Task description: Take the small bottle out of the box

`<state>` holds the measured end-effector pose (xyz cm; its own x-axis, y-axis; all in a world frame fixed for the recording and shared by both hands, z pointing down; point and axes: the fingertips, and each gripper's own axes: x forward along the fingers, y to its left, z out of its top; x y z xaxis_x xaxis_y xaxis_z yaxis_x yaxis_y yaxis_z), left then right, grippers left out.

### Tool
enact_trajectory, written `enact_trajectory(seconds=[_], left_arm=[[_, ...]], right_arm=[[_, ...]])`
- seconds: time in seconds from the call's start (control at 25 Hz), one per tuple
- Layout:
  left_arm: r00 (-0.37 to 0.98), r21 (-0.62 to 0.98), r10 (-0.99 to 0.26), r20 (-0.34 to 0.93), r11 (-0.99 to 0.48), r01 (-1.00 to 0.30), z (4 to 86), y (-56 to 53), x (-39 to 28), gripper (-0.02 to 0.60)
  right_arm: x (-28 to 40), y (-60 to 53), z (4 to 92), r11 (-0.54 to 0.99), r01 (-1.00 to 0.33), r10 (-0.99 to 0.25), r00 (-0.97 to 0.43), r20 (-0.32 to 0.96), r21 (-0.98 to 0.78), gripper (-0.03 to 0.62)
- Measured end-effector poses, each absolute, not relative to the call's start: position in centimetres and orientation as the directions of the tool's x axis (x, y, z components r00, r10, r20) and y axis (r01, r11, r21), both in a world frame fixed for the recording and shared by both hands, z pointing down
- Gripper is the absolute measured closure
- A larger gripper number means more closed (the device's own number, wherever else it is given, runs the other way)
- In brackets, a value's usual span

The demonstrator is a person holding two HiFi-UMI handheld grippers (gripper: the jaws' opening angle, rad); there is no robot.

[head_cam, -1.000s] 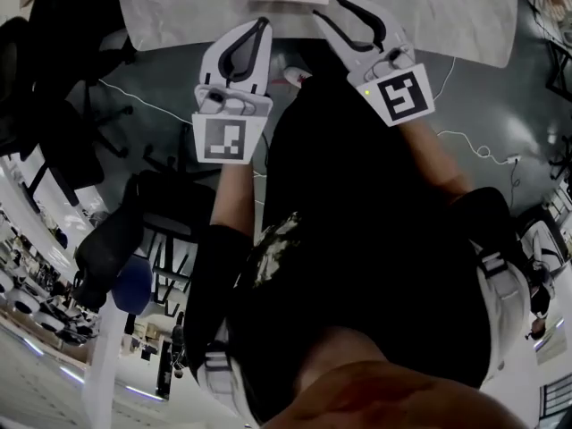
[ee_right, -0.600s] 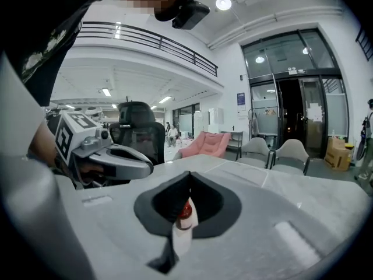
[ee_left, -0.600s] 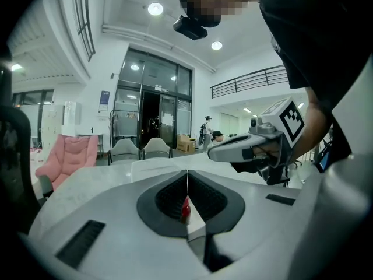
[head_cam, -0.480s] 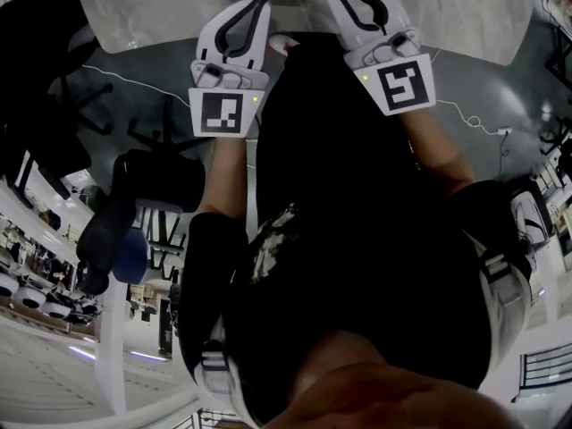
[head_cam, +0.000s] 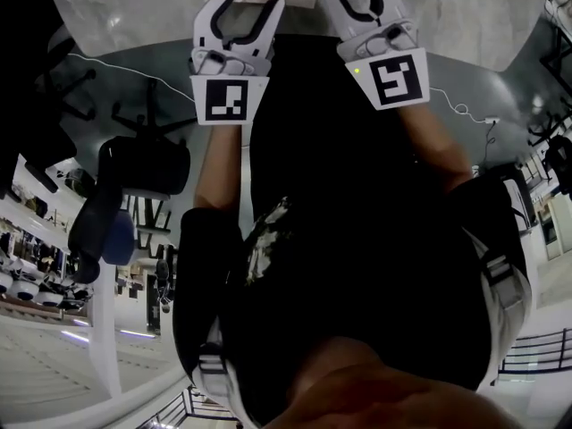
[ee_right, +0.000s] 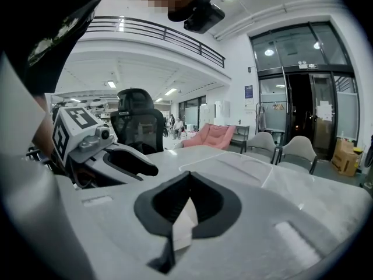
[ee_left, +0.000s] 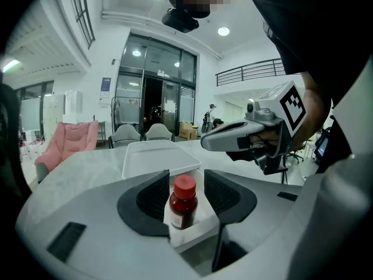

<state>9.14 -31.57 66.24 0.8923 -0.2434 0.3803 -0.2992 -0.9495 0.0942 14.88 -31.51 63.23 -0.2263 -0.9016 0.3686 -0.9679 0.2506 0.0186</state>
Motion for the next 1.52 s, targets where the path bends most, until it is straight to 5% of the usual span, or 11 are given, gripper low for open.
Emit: enact_trajectory(seconds=[0.52, 1.52], left_arm=[[0.849, 0.056, -0.226, 0.477, -0.957, -0.286, 68.8, -32.1, 10.5, 0.390], [0.840, -0.007, 0.198, 0.506, -0.972, 0.233, 67.9, -30.7, 12.7, 0.430]], right_arm=[[17.1, -32.6, 66.1, 0.256, -0.966, -0.892, -0.250, 0.377, -0.035, 0.599], [17.0, -30.4, 64.6, -0.042, -0.999, -0.894, 0.030, 0.447, -0.016, 0.599]])
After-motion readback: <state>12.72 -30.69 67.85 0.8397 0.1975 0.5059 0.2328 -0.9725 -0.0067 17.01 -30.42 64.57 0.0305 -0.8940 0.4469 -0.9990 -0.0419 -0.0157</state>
